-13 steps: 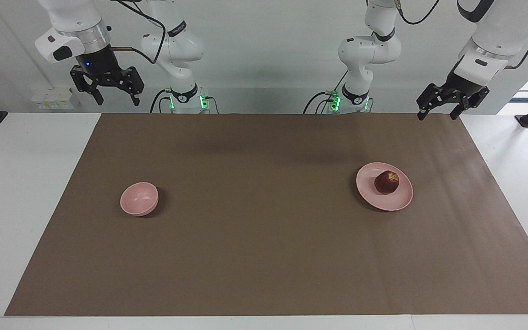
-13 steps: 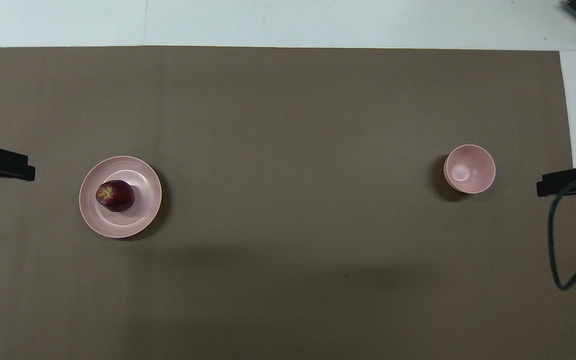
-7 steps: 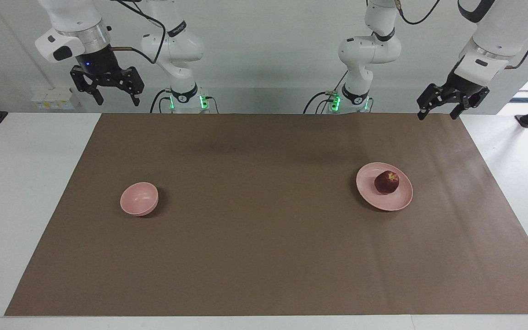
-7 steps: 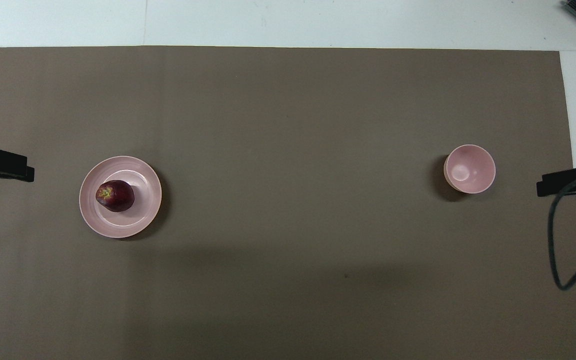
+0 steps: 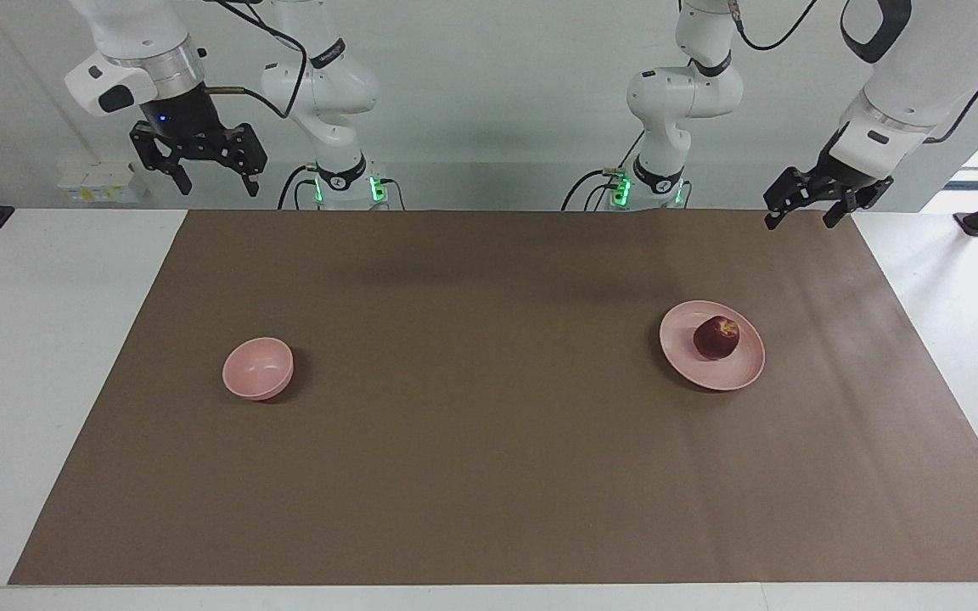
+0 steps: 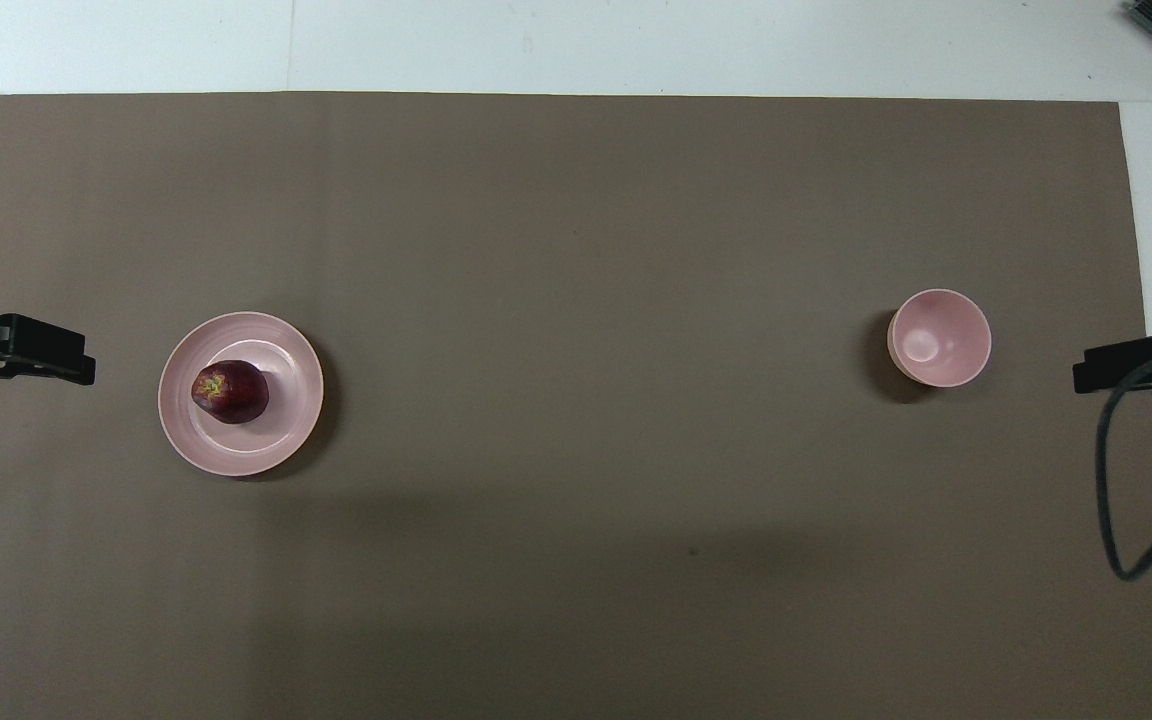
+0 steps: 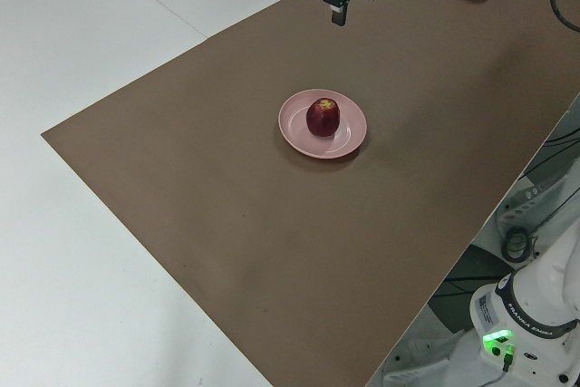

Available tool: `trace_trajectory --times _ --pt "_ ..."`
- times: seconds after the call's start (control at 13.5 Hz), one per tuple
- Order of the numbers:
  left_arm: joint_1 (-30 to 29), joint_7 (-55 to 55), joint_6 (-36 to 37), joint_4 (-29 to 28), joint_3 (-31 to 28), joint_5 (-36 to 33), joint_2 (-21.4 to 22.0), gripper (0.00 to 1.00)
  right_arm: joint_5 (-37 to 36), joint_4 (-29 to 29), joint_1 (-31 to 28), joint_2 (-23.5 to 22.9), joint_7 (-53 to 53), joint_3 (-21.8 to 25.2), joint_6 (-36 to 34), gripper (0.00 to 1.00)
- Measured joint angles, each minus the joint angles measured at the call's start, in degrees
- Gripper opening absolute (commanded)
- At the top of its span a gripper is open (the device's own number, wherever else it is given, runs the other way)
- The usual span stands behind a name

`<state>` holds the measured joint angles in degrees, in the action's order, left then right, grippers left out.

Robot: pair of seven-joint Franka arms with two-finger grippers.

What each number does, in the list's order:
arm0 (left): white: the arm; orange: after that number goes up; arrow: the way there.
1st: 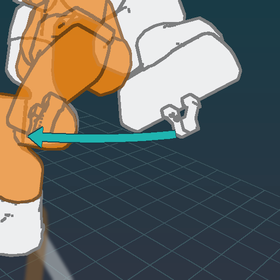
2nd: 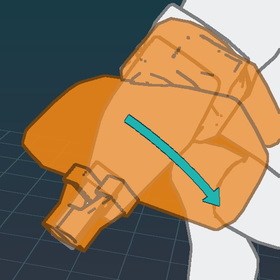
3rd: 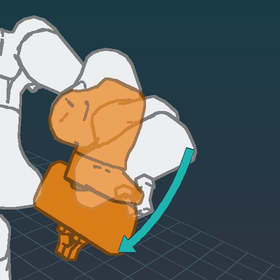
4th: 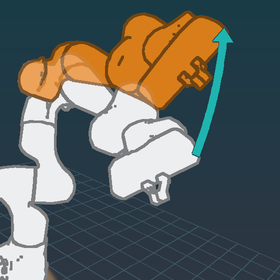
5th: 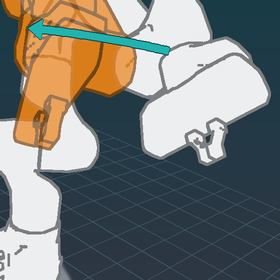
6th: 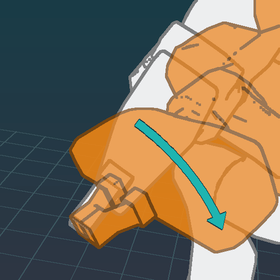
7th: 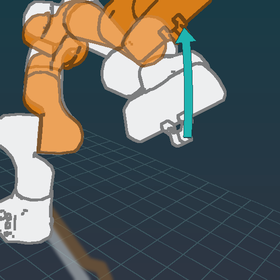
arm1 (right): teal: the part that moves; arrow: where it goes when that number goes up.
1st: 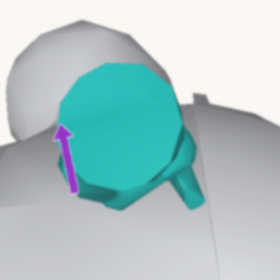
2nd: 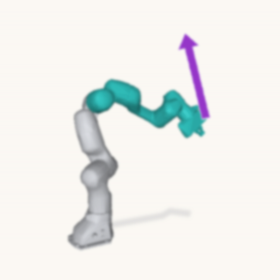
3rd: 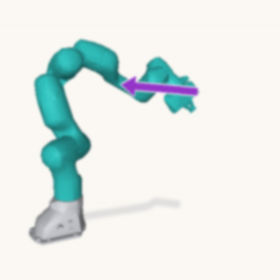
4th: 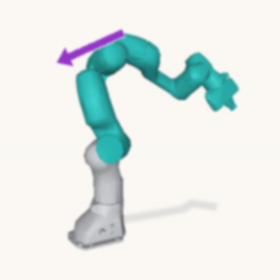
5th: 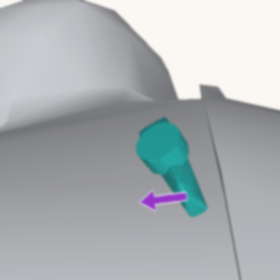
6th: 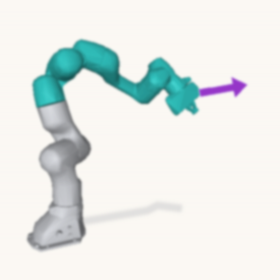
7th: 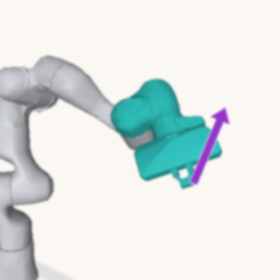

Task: Move apple from plate to bowl
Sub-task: 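Reach the left gripper down over the red apple on the plate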

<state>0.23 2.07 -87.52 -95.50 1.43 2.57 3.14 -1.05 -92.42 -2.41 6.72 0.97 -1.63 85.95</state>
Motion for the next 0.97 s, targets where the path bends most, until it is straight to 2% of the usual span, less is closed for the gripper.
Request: trace_trajectory --times 0.97 --pt "-0.03 -1.32 -24.60 -20.32 -0.13 0.00 -0.11 1.00 0.00 0.00 0.00 0.00 0.00 0.00 0.00 1.00"
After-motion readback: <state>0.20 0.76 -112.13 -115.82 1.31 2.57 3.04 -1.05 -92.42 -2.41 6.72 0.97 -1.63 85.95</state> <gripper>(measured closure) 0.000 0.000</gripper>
